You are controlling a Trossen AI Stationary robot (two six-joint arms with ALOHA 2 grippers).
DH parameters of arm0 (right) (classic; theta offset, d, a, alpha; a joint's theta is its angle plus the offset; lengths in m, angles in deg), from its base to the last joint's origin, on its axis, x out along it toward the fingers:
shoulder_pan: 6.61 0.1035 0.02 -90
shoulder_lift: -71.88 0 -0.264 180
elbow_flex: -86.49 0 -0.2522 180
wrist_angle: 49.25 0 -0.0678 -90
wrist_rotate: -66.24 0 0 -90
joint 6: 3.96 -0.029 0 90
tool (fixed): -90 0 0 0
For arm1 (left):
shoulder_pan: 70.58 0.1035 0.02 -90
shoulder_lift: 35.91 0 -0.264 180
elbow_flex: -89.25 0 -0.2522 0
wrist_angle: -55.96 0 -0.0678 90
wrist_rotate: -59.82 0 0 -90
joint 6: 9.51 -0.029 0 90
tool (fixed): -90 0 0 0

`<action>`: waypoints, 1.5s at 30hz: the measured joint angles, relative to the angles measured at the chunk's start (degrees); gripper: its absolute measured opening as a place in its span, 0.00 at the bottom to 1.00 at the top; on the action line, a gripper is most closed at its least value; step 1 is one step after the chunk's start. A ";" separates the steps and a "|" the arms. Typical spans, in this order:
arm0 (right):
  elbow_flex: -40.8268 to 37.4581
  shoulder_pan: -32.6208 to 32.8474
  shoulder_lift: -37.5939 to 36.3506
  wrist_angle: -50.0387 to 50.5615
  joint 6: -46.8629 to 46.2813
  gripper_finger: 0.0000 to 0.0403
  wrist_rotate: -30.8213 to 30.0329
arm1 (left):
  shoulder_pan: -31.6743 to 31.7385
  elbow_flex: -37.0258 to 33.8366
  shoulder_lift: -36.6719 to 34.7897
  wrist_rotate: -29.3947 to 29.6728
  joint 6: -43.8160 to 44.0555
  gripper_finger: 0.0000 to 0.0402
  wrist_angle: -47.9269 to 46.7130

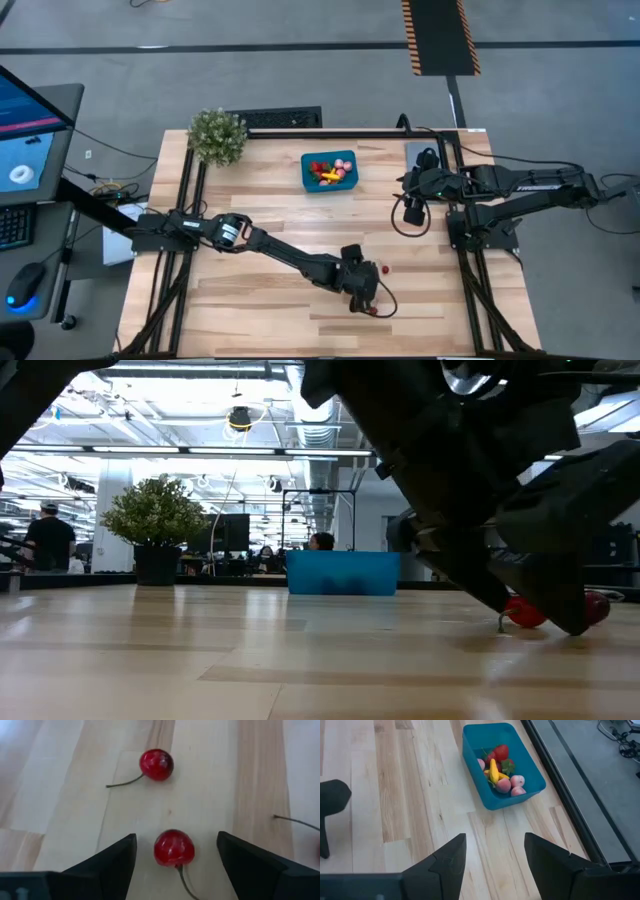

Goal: Pick and placing Produce into tupperware
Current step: Put the cherry into the blue bin

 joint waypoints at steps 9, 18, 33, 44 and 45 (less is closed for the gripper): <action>0.00 0.00 0.00 -0.40 0.00 0.56 -0.01 | -0.17 -3.32 -0.48 0.47 3.27 0.67 3.31; 0.00 0.00 0.00 -0.42 0.00 0.56 0.00 | -0.19 -3.39 -0.29 -0.13 4.20 0.52 3.24; 0.00 0.00 0.00 -0.39 0.00 0.56 -0.01 | -0.19 -3.50 -0.13 1.92 5.23 0.30 3.38; 0.00 0.00 0.00 -0.39 0.00 0.56 -0.02 | -0.17 -3.56 -0.09 2.43 7.07 0.27 4.87; 0.00 0.00 0.00 -0.39 0.00 0.56 -0.02 | -0.17 -3.56 -0.07 2.51 7.07 0.27 5.11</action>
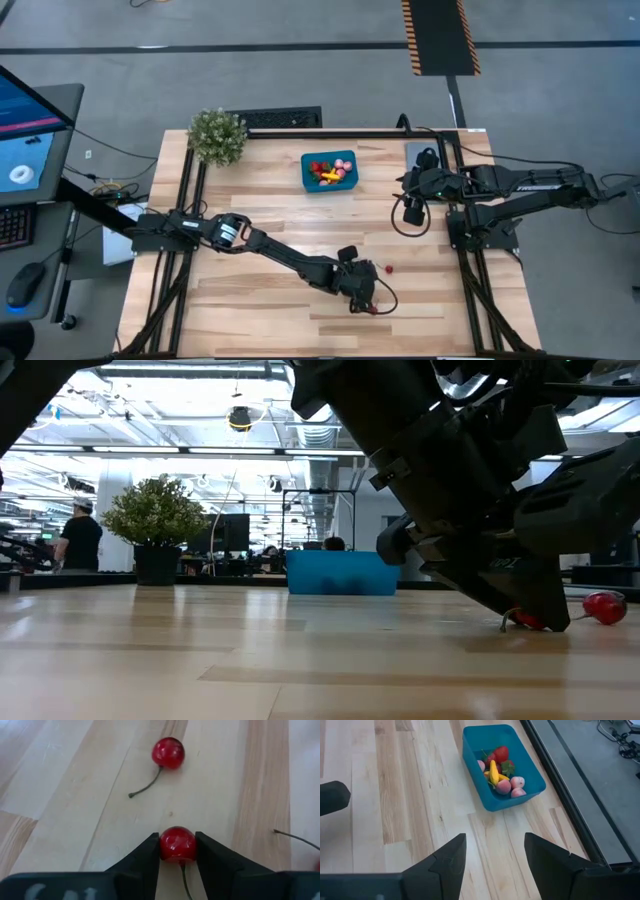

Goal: Pick and placing Produce into tupperware
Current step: Put the cherry into the blue bin

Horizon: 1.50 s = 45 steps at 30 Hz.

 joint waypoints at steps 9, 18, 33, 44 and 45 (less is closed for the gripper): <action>0.00 0.00 0.00 0.00 0.00 0.56 0.00 | -0.63 1.29 0.30 1.91 0.60 0.26 -1.14; 0.00 0.00 0.00 -0.02 0.00 0.56 0.00 | -0.54 3.87 0.40 2.73 0.59 0.26 -5.12; 0.00 0.00 0.00 -0.02 0.20 0.56 0.00 | -1.26 11.17 0.34 5.66 0.45 0.26 -11.88; 0.00 0.00 0.00 -0.12 0.46 0.56 0.00 | -2.96 21.53 0.06 10.68 -0.46 0.26 -19.86; 0.00 0.00 0.00 -0.12 0.45 0.56 0.00 | -3.20 22.21 0.05 11.47 -0.46 0.26 -20.60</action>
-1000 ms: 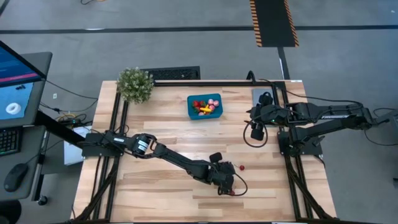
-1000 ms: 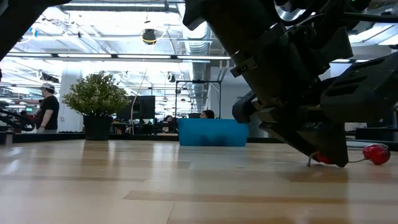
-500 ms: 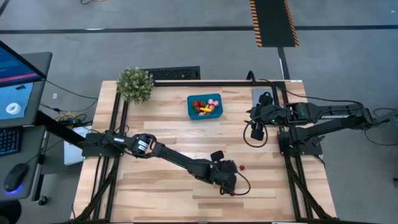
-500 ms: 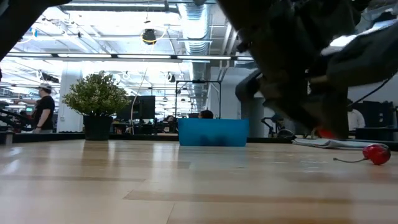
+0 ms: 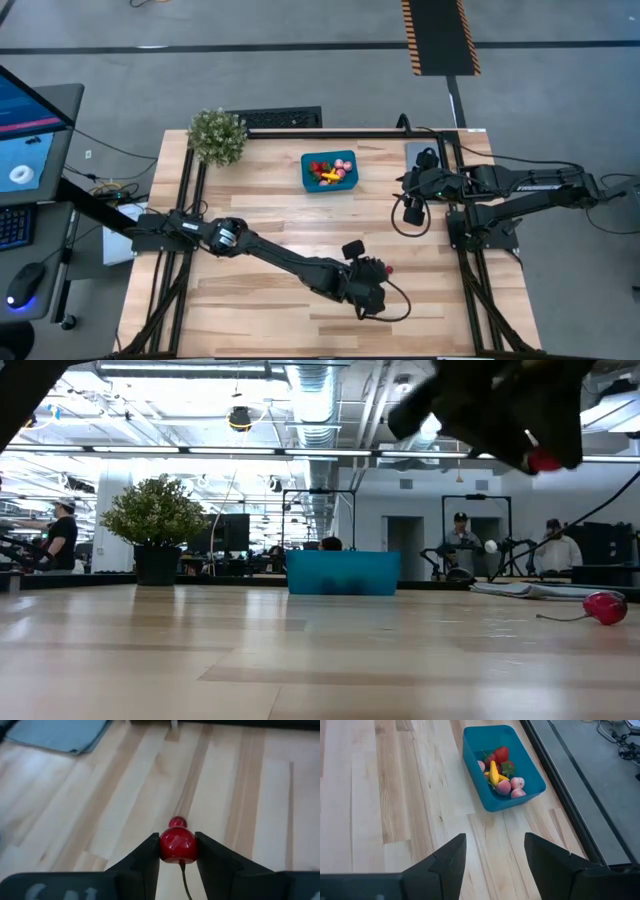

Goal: Pick and placing Produce into tupperware
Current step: Put the cherry into the blue bin

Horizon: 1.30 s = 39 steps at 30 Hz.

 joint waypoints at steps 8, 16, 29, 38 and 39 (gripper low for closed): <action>0.02 0.00 0.02 -0.38 -0.34 0.56 0.00 | -1.94 1.64 -1.11 4.13 1.32 0.26 -1.80; 0.04 0.00 0.02 -0.58 0.01 0.56 -0.02 | -3.72 1.59 -2.55 8.79 3.35 0.26 -1.22; 0.04 0.00 0.02 -0.93 0.01 0.56 -0.02 | -7.98 1.59 -7.60 18.20 4.90 0.26 3.80; 0.04 0.00 0.02 -1.70 0.01 0.56 -0.02 | -12.18 1.59 -11.88 23.21 -4.23 0.26 19.37; 0.04 0.00 0.01 -1.72 0.01 0.56 -0.02 | -12.50 1.59 -12.23 22.94 -6.43 0.26 22.66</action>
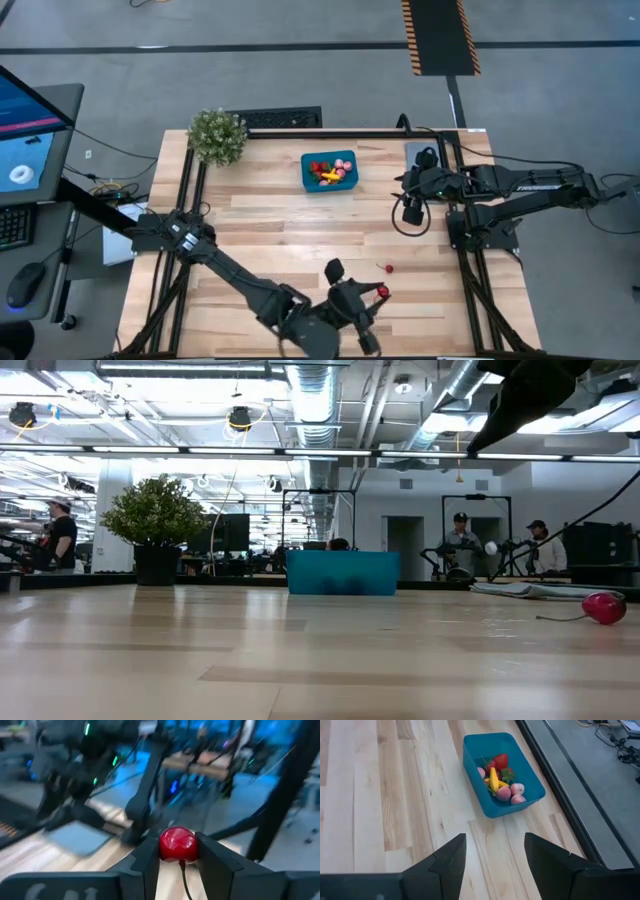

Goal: Pick and placing Produce into tupperware
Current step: Put the cherry into the blue bin

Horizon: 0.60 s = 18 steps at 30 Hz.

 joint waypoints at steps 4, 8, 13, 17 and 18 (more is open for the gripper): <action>0.00 0.00 0.01 -0.18 0.00 0.56 0.00 | -1.51 0.00 -1.27 -4.15 -10.94 0.26 11.57; 0.00 0.00 0.01 -0.18 0.00 0.56 0.00 | -3.14 0.00 -2.03 -14.37 -22.55 0.26 20.77; 0.00 0.00 0.01 -0.18 0.00 0.56 0.00 | -5.48 0.00 -2.15 -27.83 -36.92 0.26 28.60; 0.00 0.00 0.01 -0.18 0.00 0.56 0.00 | -7.66 0.00 -2.15 -36.65 -47.41 0.26 31.98; 0.00 0.00 0.00 -0.18 0.00 0.56 0.00 | -8.27 0.00 -2.15 -38.39 -50.31 0.26 32.74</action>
